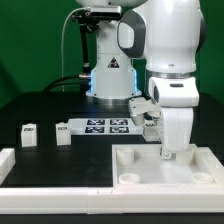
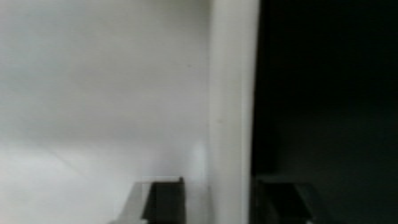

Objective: Assemble one leg

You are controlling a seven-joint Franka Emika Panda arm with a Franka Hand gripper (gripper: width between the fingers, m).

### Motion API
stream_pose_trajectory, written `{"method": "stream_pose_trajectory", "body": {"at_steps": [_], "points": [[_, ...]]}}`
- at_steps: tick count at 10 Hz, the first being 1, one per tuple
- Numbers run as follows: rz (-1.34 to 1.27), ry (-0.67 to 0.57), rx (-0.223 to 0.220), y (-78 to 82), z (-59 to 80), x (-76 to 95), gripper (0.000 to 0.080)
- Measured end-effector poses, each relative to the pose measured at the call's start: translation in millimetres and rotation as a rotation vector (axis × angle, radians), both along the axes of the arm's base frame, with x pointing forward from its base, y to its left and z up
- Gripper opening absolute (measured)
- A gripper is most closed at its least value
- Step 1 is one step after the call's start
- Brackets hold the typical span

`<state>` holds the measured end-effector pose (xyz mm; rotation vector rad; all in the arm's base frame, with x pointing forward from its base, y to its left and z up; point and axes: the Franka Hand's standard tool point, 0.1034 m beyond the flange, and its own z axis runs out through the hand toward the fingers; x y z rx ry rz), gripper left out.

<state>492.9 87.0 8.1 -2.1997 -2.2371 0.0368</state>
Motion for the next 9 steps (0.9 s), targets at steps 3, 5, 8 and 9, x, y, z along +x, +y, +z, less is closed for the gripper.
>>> {"method": "stream_pose_trajectory", "body": {"at_steps": [3,5,8,9], "points": [[0.000,0.000,0.000,0.0,-0.2,-0.1,0.0603],[0.000,0.000,0.000,0.0,-0.2,-0.1,0.0640],[0.000,0.001,0.000,0.0,-0.3,-0.2,0.0647],[0.000,0.001,0.000,0.0,-0.4,-0.2,0.0649]]}}
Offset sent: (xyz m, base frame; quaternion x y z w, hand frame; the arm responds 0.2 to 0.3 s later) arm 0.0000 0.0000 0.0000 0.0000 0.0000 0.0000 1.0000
